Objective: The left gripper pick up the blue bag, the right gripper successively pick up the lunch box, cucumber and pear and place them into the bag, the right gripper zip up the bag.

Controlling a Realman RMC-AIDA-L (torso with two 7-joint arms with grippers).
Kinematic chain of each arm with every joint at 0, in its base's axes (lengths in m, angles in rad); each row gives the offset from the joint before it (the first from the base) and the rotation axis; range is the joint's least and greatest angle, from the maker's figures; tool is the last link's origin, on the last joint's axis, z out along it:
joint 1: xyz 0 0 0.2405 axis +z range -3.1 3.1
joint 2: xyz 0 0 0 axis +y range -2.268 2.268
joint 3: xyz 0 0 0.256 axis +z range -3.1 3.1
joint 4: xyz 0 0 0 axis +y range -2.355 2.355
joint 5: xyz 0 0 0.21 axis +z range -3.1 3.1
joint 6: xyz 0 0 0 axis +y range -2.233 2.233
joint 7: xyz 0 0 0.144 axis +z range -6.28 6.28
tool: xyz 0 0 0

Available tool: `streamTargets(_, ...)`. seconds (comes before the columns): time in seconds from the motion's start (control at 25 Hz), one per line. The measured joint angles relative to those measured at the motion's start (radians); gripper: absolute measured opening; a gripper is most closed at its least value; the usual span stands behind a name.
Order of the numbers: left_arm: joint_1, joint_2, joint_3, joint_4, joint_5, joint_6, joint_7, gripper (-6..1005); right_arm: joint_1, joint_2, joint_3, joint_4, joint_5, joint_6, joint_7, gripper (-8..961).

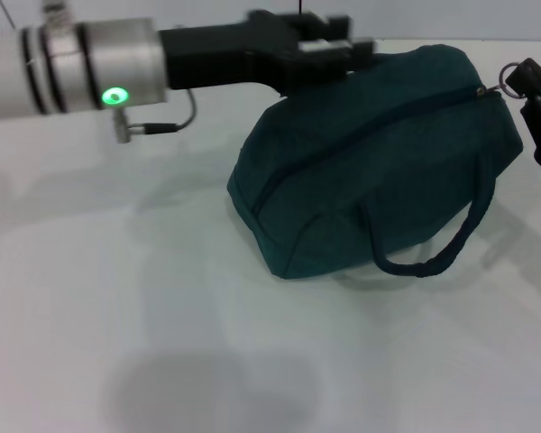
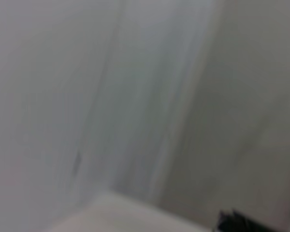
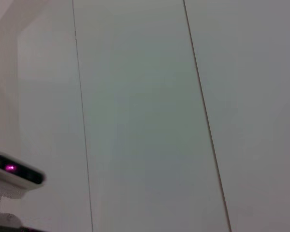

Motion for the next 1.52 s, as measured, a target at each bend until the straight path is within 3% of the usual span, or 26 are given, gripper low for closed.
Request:
streamTargets(0.16,-0.076,-0.014,0.0,0.014,0.154,-0.004,-0.113,542,0.0,0.0,0.0,-0.001,0.0,0.0,0.0,17)
streamTargets(0.4,-0.115,-0.038,-0.001,0.024,0.22,-0.066,-0.143,500,0.001,0.001,0.0,0.001,-0.001,0.0,0.0,18)
streamTargets(0.84,-0.107,-0.073,-0.001,0.042,0.275,-0.115,-0.108,424,0.002,0.001,-0.012,0.005,0.0,0.0,0.0,18)
streamTargets(1.28,-0.06,-0.093,-0.001,0.047,0.269,-0.125,0.076,104,0.01,0.002,-0.053,0.004,0.01,-0.01,0.005,18)
streamTargets(1.52,-0.037,-0.097,-0.002,0.05,0.266,-0.122,0.138,64,0.002,0.002,-0.049,0.023,0.067,-0.022,0.016,18)
